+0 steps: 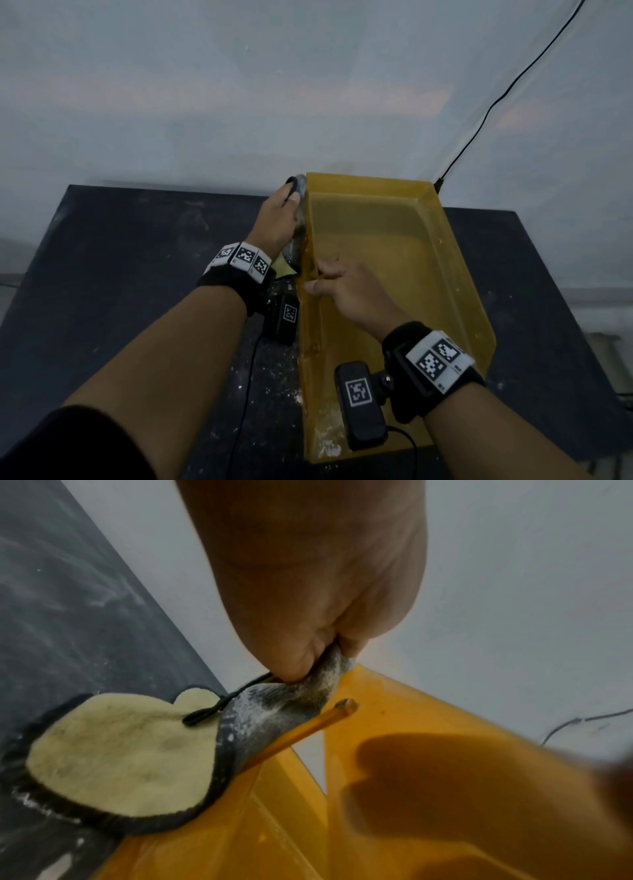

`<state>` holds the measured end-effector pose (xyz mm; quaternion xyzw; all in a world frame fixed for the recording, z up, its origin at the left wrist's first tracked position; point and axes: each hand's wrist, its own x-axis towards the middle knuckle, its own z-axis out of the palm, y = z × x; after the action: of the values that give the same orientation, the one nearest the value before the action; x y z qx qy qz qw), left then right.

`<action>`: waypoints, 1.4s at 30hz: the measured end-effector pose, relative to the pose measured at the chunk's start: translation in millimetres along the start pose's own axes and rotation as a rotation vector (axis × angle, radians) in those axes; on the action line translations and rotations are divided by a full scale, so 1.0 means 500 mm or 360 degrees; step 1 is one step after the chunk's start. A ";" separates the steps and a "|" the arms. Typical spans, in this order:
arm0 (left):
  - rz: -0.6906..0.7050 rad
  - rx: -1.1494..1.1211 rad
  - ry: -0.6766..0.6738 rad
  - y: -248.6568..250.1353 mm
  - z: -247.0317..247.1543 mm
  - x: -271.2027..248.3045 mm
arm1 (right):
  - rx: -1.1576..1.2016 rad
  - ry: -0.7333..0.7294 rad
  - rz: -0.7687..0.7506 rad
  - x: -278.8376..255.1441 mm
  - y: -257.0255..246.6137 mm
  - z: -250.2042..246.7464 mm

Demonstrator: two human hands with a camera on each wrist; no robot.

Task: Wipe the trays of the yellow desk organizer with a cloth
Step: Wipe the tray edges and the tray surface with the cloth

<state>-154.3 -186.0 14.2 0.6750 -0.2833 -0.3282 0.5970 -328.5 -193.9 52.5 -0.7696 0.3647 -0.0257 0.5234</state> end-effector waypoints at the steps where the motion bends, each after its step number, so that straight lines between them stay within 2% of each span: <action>1: -0.0013 -0.0039 0.0010 -0.004 0.001 -0.009 | 0.0016 -0.0004 0.0007 0.001 -0.001 0.000; 6: 0.0001 -0.0059 -0.0030 -0.030 -0.021 -0.061 | 0.0106 0.0018 0.0022 -0.002 0.005 0.000; 9: 0.0055 -0.0018 -0.0054 0.000 -0.022 -0.040 | 0.0135 0.0008 0.0008 -0.003 0.000 -0.003; 15: -0.0034 0.0005 -0.0045 0.001 -0.001 0.019 | 0.0075 -0.0051 0.0008 -0.005 0.001 -0.003; 19: -0.0017 -0.0002 -0.0034 -0.009 -0.005 -0.035 | 0.0094 -0.0052 -0.0042 -0.005 -0.002 -0.010; 27: -0.0004 0.0007 -0.0176 -0.035 -0.020 -0.148 | -0.0009 -0.0080 -0.0089 -0.004 -0.003 -0.009; 36: -0.0129 -0.0180 -0.0158 -0.083 -0.018 -0.249 | -0.0036 -0.0053 -0.0134 -0.008 0.010 0.004; 40: -0.0111 -0.0221 -0.0314 -0.091 -0.023 -0.295 | -0.0100 -0.0065 -0.0126 -0.005 0.021 0.002; 42: -0.0048 -0.0166 -0.0266 -0.071 -0.014 -0.291 | -0.0064 -0.0103 -0.0064 -0.017 0.006 -0.005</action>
<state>-240.0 -64.2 -5.4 0.6173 -0.3045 -0.4066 0.6007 -337.5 -191.4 54.4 -0.7877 0.3325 -0.0039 0.5187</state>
